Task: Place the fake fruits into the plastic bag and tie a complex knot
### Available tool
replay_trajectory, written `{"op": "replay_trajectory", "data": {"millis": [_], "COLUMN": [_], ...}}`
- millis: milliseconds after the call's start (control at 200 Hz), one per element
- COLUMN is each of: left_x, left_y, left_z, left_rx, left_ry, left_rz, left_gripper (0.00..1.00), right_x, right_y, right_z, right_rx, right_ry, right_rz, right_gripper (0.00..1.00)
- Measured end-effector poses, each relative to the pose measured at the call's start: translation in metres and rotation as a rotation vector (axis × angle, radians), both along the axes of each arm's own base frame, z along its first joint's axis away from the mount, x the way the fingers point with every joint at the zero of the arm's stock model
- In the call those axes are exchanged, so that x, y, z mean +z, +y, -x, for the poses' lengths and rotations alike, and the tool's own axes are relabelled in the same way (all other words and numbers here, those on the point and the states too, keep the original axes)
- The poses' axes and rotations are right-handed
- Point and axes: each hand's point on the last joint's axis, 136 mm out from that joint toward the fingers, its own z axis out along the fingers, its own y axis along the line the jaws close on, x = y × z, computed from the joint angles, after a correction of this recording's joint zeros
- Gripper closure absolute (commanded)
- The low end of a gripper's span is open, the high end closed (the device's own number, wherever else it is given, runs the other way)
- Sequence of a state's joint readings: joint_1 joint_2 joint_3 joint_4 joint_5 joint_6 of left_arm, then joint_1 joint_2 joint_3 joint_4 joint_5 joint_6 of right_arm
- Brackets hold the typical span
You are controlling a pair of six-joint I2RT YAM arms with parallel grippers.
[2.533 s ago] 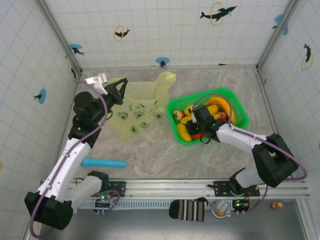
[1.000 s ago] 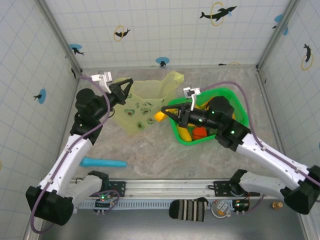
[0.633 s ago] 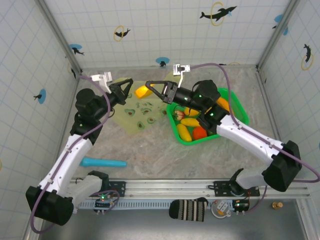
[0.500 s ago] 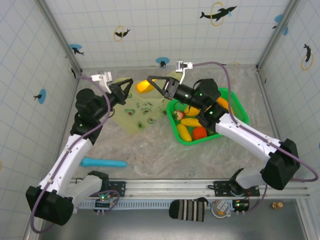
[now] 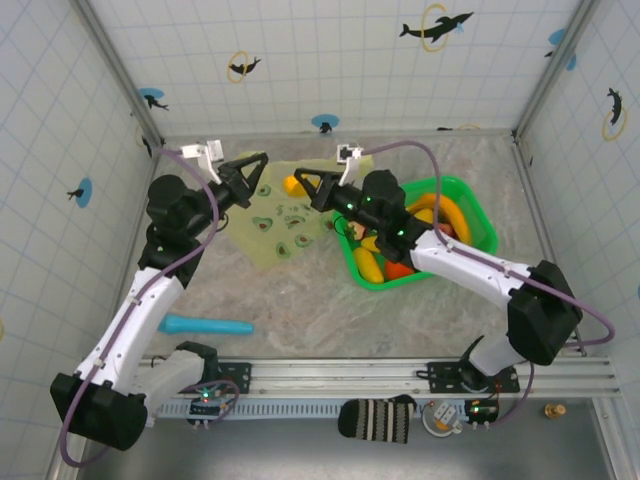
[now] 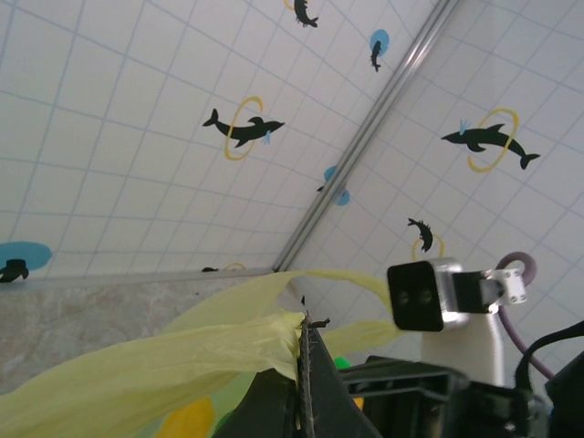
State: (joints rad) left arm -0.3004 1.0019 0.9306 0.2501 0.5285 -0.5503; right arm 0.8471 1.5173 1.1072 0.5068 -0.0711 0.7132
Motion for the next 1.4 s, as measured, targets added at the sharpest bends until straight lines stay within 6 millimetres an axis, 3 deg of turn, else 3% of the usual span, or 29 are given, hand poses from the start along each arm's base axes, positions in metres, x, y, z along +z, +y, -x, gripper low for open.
{"op": "replay_trajectory", "data": {"millis": [240, 310, 415, 500, 561, 646, 756, 896, 1001, 1136, 1256, 1401], "left_x": [0.004, 0.004, 0.003, 0.001, -0.001, -0.002, -0.003, -0.009, -0.019, -0.027, -0.025, -0.022], "left_y": [-0.004, -0.005, -0.006, -0.007, -0.007, -0.007, -0.006, -0.005, -0.005, -0.005, -0.004, -0.003], "left_z": [0.006, 0.006, 0.007, 0.005, 0.004, 0.003, 0.003, 0.002, 0.002, 0.004, 0.006, 0.008], "left_rx": [-0.040, -0.046, -0.056, -0.055, -0.055, -0.051, -0.044, -0.038, -0.039, -0.038, -0.036, -0.036], "left_ry": [-0.015, -0.015, -0.013, -0.008, -0.001, -0.002, -0.001, 0.012, 0.033, 0.054, 0.054, 0.048], "left_rz": [0.000, -0.001, -0.004, -0.007, -0.010, -0.015, -0.018, -0.021, -0.026, -0.026, -0.019, -0.017], "left_gripper": [1.00, 1.00, 1.00, 1.00, 1.00, 1.00, 1.00, 1.00, 1.00, 1.00, 1.00, 1.00], "right_x": [-0.064, -0.080, -0.105, -0.113, -0.114, -0.107, -0.080, -0.012, 0.045, 0.090, 0.092, 0.043], "right_y": [0.036, 0.043, 0.049, 0.046, 0.044, 0.042, 0.038, 0.024, -0.002, -0.035, -0.056, -0.074], "right_z": [-0.023, -0.024, -0.022, -0.022, -0.024, -0.024, -0.019, 0.003, 0.025, 0.047, 0.065, 0.096], "right_rx": [-0.080, -0.081, -0.068, -0.071, -0.075, -0.074, -0.046, -0.003, 0.000, 0.020, 0.070, 0.165], "right_ry": [-0.008, -0.007, 0.002, 0.011, 0.005, -0.004, -0.026, -0.102, -0.174, -0.235, -0.246, -0.176], "right_rz": [0.295, 0.362, 0.449, 0.486, 0.501, 0.507, 0.478, 0.366, 0.266, 0.201, 0.212, 0.316], "right_gripper": [0.94, 0.82, 0.55, 0.45, 0.45, 0.44, 0.44, 0.45, 0.46, 0.47, 0.47, 0.48]}}
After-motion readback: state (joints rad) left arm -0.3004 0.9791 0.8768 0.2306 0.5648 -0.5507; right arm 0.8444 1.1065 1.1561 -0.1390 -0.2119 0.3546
